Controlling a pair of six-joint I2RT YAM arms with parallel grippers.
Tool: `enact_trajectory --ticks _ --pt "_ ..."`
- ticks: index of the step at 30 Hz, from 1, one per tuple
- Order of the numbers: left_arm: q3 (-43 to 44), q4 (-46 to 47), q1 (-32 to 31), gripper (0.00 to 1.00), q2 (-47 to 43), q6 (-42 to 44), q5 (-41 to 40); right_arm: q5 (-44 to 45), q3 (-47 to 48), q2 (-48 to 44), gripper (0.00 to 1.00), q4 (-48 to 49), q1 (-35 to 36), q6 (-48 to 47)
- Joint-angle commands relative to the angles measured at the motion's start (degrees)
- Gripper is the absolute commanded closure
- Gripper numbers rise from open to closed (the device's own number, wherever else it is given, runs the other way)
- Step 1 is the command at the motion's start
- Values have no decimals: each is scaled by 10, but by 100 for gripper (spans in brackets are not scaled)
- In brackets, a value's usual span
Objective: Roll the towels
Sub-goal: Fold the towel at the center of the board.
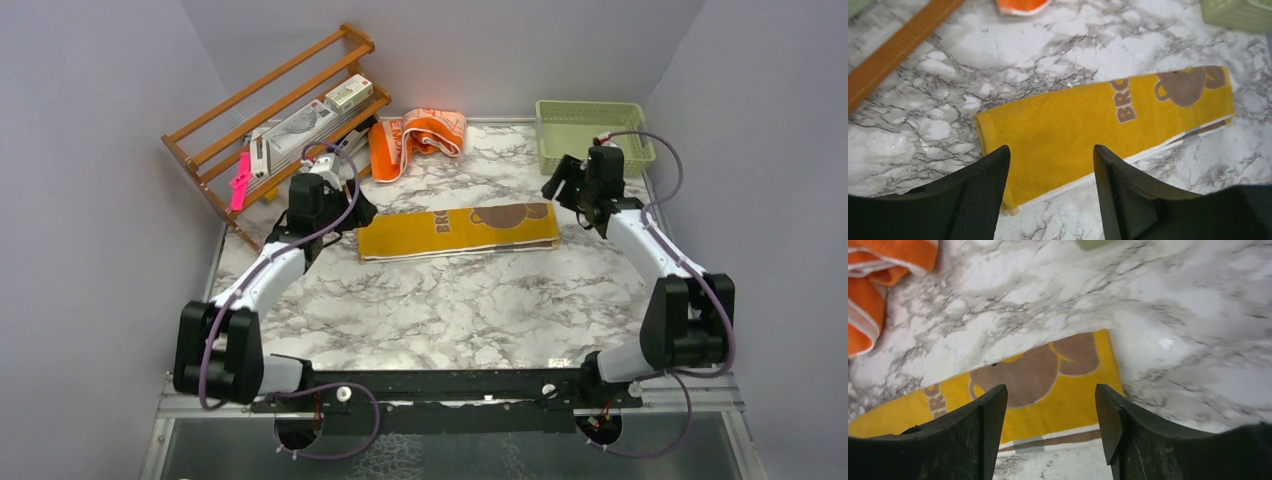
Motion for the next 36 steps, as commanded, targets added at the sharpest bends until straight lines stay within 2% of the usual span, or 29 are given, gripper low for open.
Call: enact_trajectory --ticks 1,7,12,15,24,26,28,31,36 --pt "30 -80 3 37 115 10 22 -118 50 70 35 -7 24 -45" --pt "51 -100 30 37 173 30 13 -155 5 44 35 9 25 -52" --pt "63 -98 42 38 206 26 40 -199 -34 23 36 30 25 -36" --pt "65 -85 42 42 235 19 70 -221 -50 12 36 37 25 -29" --pt "50 -72 41 62 295 3 106 -274 -58 -18 36 46 26 -6" --pt "47 -75 41 74 299 -2 106 -285 -55 -21 36 45 26 -2" --pt "42 -77 41 100 299 -9 111 -292 -52 -26 36 41 26 -2" --pt "48 -115 42 100 271 5 98 -300 -48 -35 36 32 26 -3" --pt "98 -267 44 100 190 72 -14 -313 -54 -56 36 22 29 -6"
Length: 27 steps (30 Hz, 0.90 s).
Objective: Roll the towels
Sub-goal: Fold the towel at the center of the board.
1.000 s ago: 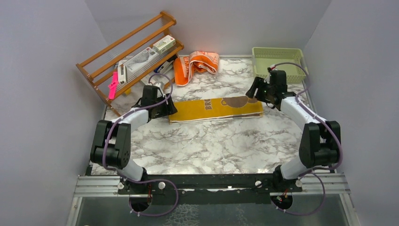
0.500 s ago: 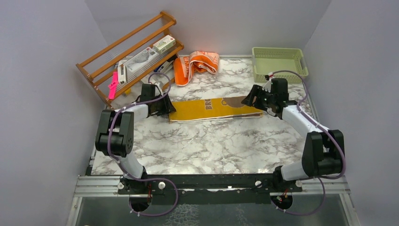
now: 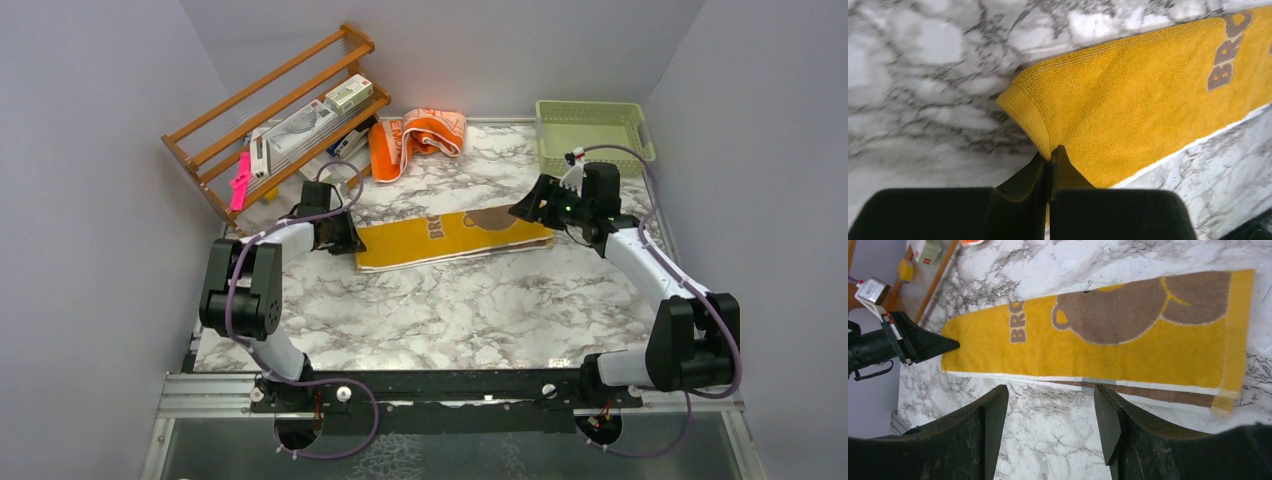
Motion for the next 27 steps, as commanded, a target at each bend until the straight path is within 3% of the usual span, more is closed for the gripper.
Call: enact_trajectory --ticks 1,8,15,19,23,27 --pt "44 -187 2 100 -74 73 -121 -27 4 -30 36 -6 3 -2" --pt "91 -294 47 100 -160 120 -277 -37 13 -11 36 -26 11 -7" --pt "129 -369 68 100 -180 175 -465 -9 51 13 36 -57 51 -16" --pt "148 -369 69 100 -168 175 -427 -5 66 23 36 -62 65 -11" --pt "188 -376 62 100 -130 139 -301 -5 85 35 36 -80 77 -22" --pt "238 -379 -9 100 -78 105 -218 -7 101 42 36 -91 85 -24"
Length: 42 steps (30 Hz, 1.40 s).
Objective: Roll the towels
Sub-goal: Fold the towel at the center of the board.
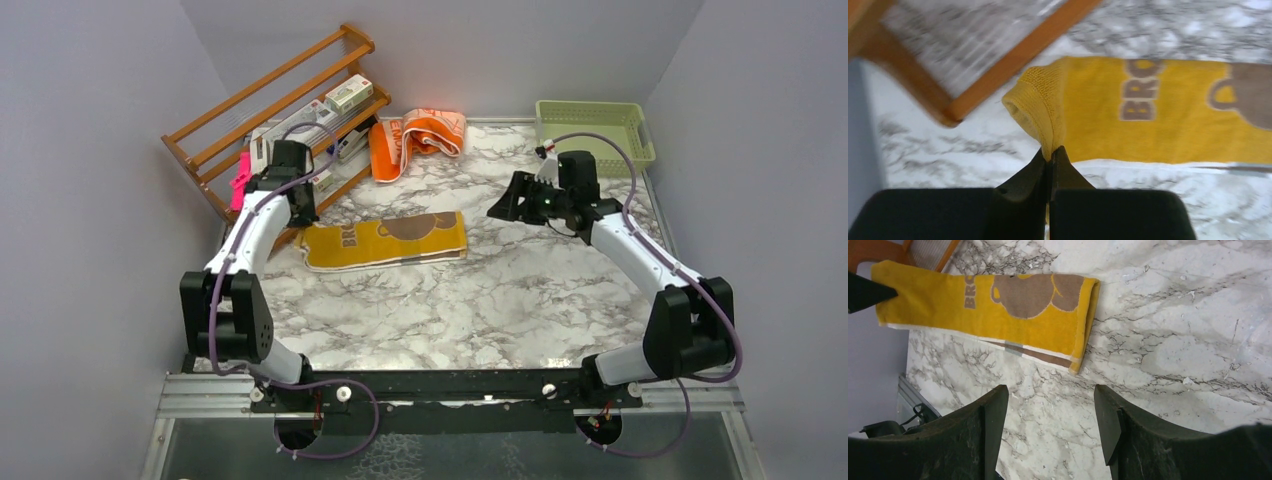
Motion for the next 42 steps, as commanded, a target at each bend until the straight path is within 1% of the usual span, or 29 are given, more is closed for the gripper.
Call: enact_trajectory --ticks 1,4,5,7,12,17,25,33,41,42 --pt "65 -12 -87 100 58 -43 111 6 29 12 36 -24 9 -13" --pt "124 -19 -151 100 107 -66 123 11 39 17 36 -32 10 -18" --pt "142 -19 -167 100 118 -77 127 13 42 21 36 -35 10 -20" --pt "175 -19 -194 100 168 -96 141 13 45 28 36 -38 10 -21" --pt "248 -19 -252 100 262 -140 178 16 46 37 36 -38 10 -24" --pt "311 -16 -295 100 325 -164 177 16 46 47 36 -38 10 -28" --pt "370 -5 -320 100 367 -192 207 15 40 60 36 -37 10 -32" --pt "376 9 -322 100 387 -210 216 11 36 62 36 -35 10 -37" --pt "367 31 -322 100 406 -230 200 8 32 61 36 -35 10 -38" --pt "367 33 -322 98 407 -232 199 8 32 61 35 -35 10 -39"
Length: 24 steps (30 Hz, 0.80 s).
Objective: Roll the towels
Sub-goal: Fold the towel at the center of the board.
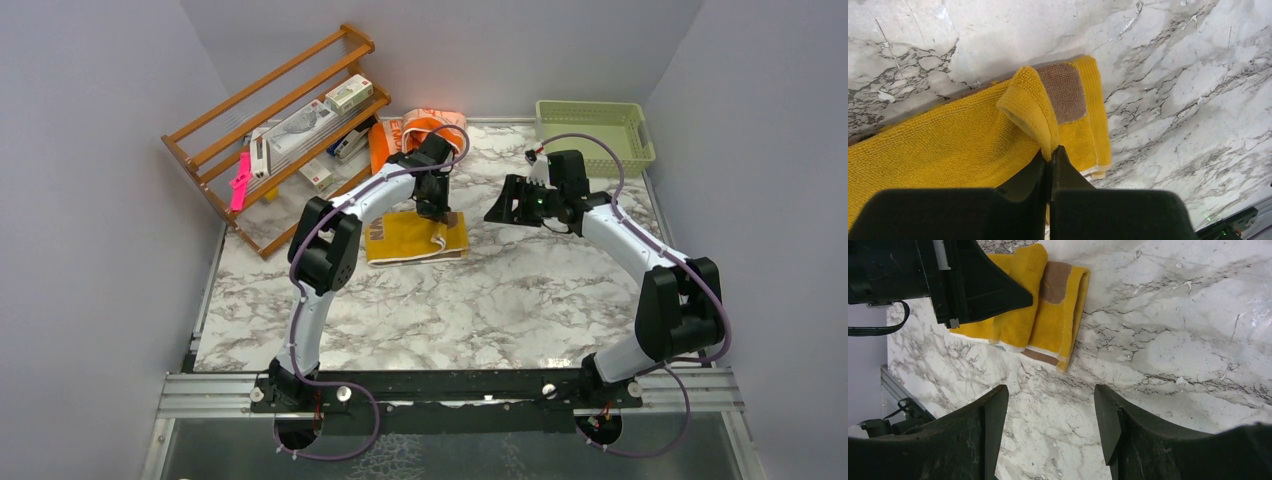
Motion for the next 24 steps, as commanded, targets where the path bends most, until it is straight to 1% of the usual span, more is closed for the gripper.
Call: enact_trajectory --ticks 1,3,8,9,13,15,17,19,20,21,24 --pt "4 21 -1 93 8 -21 -1 3 0 1 35 -5 3 -11" --pt "4 27 -1 65 5 -23 5 5 -1 0 35 -5 3 -12" --pt "-1 50 -2 5 -33 -31 9 15 -6 -5 35 -2 3 -13" --pt "0 55 -1 2 -45 -32 4 16 -9 -7 35 0 3 -13" --pt "-9 70 10 1 -106 -37 -15 1 -28 -20 35 35 6 -10" --pt "-32 76 23 1 -138 -39 -23 1 -26 -12 35 46 23 -11" --pt "-82 93 41 1 -177 -41 -32 29 -14 -2 36 48 57 -13" --pt "-156 126 62 3 -222 -42 -37 64 -3 8 37 54 95 -15" --pt "-201 150 77 5 -247 -45 -30 73 2 13 39 62 108 -13" --pt "-261 177 93 10 -267 -48 -16 76 7 21 46 71 117 -9" --pt "-382 271 144 30 -331 -63 34 59 31 56 63 103 131 7"
